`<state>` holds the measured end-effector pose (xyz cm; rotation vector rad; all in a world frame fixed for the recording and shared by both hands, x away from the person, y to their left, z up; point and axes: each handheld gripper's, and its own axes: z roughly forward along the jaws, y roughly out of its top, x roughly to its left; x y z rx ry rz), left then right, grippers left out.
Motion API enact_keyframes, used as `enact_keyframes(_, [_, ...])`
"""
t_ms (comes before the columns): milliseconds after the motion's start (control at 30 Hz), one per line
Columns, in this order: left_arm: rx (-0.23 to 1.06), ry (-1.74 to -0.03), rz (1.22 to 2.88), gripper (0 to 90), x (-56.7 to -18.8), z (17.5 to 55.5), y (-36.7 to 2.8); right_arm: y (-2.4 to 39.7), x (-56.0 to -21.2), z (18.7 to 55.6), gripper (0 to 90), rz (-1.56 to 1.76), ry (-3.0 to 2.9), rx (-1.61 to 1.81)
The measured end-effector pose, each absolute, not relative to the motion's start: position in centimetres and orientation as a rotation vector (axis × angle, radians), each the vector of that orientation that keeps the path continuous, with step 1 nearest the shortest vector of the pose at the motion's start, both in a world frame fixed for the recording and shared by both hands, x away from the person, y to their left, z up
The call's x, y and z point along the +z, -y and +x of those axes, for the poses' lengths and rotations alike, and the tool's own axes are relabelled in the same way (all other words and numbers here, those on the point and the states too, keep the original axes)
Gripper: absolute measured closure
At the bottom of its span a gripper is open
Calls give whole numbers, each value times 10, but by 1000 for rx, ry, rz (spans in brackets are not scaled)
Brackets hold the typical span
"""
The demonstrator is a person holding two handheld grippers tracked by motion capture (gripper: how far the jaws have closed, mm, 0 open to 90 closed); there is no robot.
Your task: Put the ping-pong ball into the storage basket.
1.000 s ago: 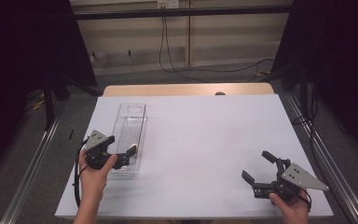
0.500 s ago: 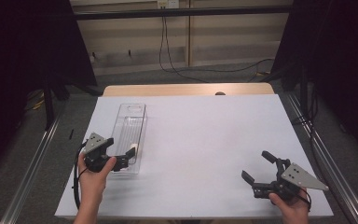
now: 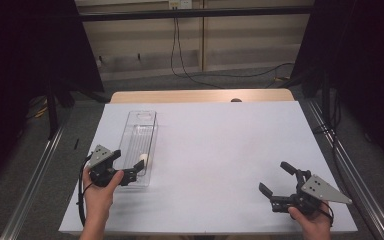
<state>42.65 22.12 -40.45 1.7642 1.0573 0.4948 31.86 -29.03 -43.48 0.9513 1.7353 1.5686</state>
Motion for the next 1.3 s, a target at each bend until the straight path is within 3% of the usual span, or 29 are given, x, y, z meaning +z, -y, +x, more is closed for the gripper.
enact_keyframes(1300, [510,-1034,1748,43,-411,414,-223,290,-434,319,16,950,-1727,1571])
